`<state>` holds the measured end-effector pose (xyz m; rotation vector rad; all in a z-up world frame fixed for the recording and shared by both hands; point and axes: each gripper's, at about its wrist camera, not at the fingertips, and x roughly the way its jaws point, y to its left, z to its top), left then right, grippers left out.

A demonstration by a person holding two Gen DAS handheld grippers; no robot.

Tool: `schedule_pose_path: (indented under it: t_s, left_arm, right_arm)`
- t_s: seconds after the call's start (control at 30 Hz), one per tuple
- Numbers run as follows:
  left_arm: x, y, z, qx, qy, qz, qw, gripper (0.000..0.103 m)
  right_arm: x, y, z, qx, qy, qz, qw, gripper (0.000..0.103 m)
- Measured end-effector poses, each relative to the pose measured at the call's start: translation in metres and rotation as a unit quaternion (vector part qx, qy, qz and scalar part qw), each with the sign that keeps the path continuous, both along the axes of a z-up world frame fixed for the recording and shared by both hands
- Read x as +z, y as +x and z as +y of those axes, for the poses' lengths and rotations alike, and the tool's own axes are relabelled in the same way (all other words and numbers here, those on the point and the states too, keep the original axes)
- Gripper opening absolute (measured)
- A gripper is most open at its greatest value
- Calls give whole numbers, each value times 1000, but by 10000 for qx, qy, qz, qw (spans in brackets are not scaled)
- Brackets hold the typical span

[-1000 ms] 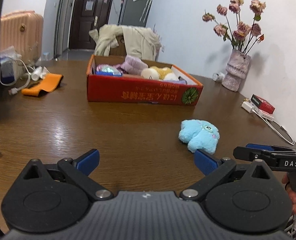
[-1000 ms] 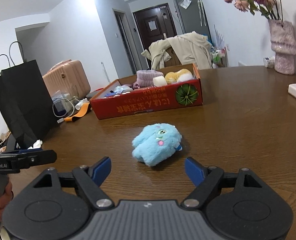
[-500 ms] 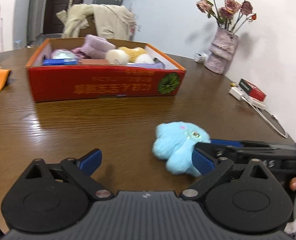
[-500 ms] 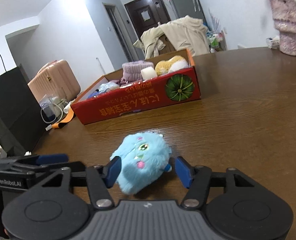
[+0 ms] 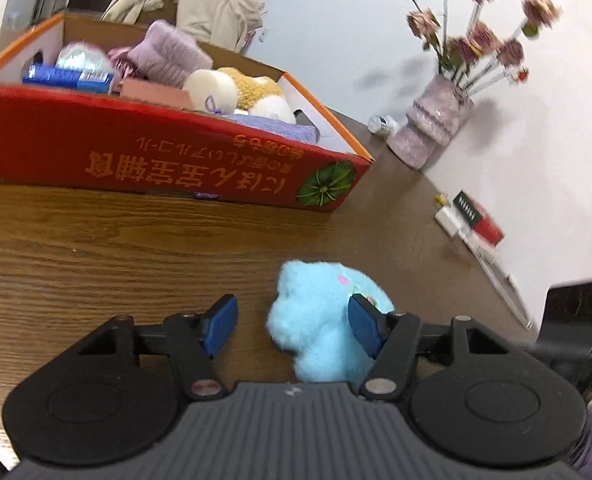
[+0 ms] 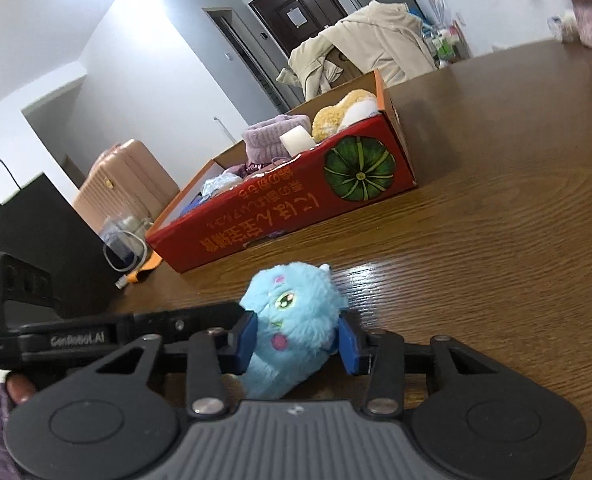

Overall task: Organize soft objects
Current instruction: 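Close both tools on the light-blue plush toy, then carry the plush toy with both tools into the box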

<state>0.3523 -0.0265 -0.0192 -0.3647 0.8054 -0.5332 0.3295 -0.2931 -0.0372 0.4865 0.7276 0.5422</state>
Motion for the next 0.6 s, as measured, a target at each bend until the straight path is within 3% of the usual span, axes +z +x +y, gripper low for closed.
schedule_pose_path:
  t_s: [0.03,0.1,0.17,0.37,0.6]
  left_arm:
    - [-2,3,2,-16,-105,40,9999,62]
    - [-4,5,2,-106,-227,102,9996,47]
    - [-7,6,0,-223,-307,182,9991,38]
    - [1,-2,0,-149,-239,101,9996,37]
    - [21,-39,14,-18,-266,-170,9995,36]
  right_arm:
    - [-1,1,0,22,26,-12,10000,41]
    - [-3,1,-1,42,96,-13,9999,41]
    - [-4,3,0,72,124,-18,9999,41]
    - [0,-2,4,104,42,-67,9999,41]
    - [23,-29,16,185,-32,-322,9993,41]
